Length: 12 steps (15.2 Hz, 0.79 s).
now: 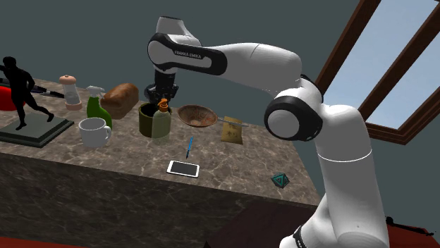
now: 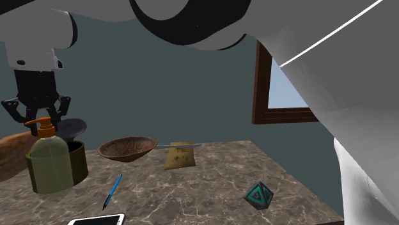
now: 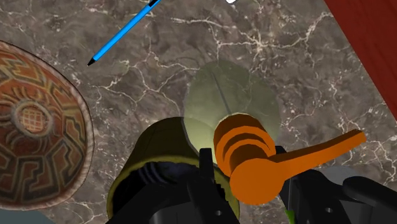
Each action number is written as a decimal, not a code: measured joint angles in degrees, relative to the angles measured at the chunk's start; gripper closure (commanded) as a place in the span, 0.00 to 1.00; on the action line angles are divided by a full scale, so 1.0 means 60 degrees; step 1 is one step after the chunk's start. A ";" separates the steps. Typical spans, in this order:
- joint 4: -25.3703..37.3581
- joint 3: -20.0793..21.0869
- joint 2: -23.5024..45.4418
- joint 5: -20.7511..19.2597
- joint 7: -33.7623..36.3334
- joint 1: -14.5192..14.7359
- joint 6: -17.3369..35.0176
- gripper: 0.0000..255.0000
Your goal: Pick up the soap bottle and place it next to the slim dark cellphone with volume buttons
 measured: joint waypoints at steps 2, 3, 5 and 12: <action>-0.0324 0.0001 -0.0060 -0.0005 0.0003 0.0037 0.0259 1.00; -0.0456 0.0002 -0.0054 0.0001 -0.0011 0.0038 0.0399 1.00; -0.0790 0.0001 -0.0106 0.0001 -0.0029 0.0056 0.0676 1.00; -0.0779 0.0007 -0.0044 0.0007 -0.0022 0.0059 0.0735 0.00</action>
